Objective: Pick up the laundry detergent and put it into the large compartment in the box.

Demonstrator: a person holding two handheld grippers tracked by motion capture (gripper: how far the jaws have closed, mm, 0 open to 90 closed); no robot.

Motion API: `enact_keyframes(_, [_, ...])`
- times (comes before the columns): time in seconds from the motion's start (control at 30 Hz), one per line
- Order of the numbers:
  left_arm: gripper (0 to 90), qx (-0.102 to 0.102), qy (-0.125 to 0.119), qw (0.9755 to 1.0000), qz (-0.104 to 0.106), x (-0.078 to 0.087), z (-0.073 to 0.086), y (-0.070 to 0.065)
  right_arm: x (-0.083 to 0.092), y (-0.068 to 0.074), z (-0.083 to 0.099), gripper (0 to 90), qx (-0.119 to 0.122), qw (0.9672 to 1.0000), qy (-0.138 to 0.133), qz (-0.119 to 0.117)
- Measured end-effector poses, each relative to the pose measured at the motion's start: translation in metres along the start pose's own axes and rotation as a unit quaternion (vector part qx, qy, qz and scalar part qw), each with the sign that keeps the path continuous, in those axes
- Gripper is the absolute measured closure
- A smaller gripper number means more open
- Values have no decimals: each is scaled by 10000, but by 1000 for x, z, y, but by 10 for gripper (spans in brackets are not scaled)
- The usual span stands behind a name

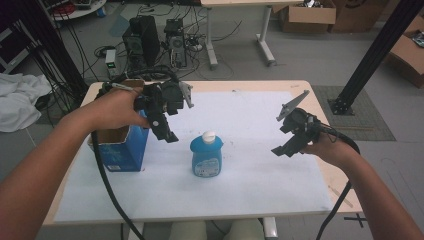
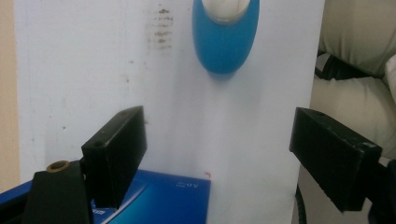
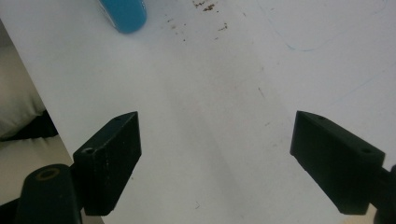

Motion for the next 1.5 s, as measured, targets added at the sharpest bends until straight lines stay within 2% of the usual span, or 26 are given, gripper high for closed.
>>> enact_keyframes(0.27, [196,26,-83,10000,15,1,-4,-1,-1,-3,-3,162,39,10000,4,-16])
enact_keyframes(0.53, [194,-91,-196,9997,116,0,-20,-4,-5,-5,-2,162,41,10000,3,-58])
enact_keyframes(0.9, [193,-218,-191,9994,168,-8,-38,-10,-3,-4,1,162,25,10000,1,-47])
enact_keyframes(1.2, [193,-310,-150,9992,222,-27,-52,-13,-5,-4,1,162,56,10000,7,-65])
enact_keyframes(1.33, [193,-351,-205,9990,209,-37,-57,-15,-5,-4,0,162,34,10000,0,-74])
enact_keyframes(1.5, [193,-388,-140,9987,291,-50,-62,-18,-6,-5,0,161,49,10000,-19,-78])
Point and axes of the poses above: each handheld gripper's, and its own axes: x roughly backward along the jaws, z roughly out of its underside, y roughly to its left, the point moved 2 cm from there along -x, roughly forward along the jaws, and after that the axes turned 13 degrees about -z, right-handed, at the moved point
